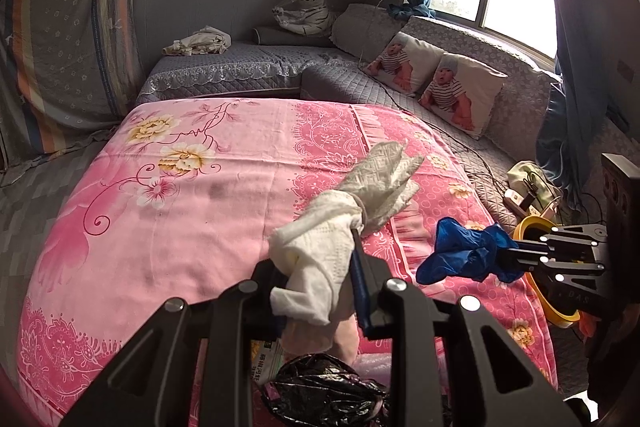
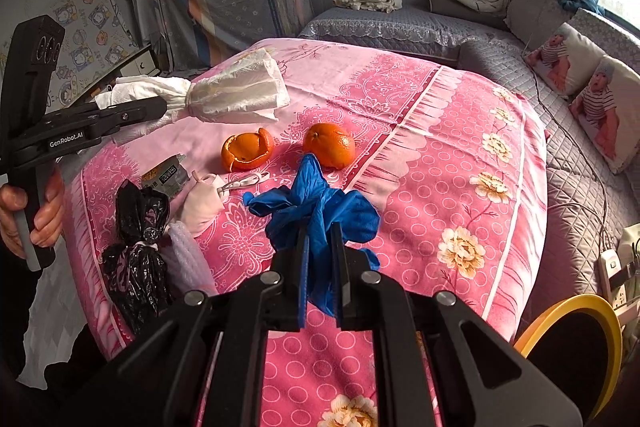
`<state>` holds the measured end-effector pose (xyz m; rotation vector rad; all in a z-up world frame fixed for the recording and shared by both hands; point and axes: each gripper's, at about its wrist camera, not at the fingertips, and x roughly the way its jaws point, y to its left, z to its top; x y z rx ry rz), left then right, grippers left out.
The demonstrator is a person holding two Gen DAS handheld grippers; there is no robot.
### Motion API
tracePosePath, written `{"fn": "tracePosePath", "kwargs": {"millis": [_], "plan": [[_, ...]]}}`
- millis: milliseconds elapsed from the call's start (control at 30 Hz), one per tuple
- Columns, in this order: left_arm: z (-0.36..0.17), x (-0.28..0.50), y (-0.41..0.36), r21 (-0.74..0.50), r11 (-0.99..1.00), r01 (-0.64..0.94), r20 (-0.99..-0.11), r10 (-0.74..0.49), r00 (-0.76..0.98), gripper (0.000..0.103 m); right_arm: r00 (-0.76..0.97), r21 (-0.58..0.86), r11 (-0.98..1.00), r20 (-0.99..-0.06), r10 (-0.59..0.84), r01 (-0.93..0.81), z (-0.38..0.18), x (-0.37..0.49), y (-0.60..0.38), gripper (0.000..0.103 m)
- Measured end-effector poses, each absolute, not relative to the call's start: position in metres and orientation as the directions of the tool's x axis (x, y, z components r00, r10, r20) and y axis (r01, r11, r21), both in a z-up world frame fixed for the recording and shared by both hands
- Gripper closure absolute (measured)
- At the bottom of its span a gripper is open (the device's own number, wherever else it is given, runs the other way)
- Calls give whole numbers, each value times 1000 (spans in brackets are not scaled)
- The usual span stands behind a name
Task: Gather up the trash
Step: 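Carry the white tissue and blue glove with both tools over the yellow bin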
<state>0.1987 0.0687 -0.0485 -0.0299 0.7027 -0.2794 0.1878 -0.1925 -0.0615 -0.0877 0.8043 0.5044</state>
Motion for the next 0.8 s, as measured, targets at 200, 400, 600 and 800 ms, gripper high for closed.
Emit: {"fn": "tracePosePath", "kwargs": {"millis": [200,400,600,800], "plan": [[-44,200,53,-117,955,271,-628,-283,725,79,605,113,893,-698,384,-436,-57,186,-208,95],[-39,201,34,-118,945,305,-620,-310,721,79,633,120,910,-683,365,-396,-50,185,-228,95],[-35,203,13,-123,931,345,-614,-344,710,79,664,127,930,-666,338,-346,-42,185,-254,95],[-32,205,-9,-126,914,386,-607,-379,698,79,697,132,948,-650,302,-288,-35,184,-283,95]]}}
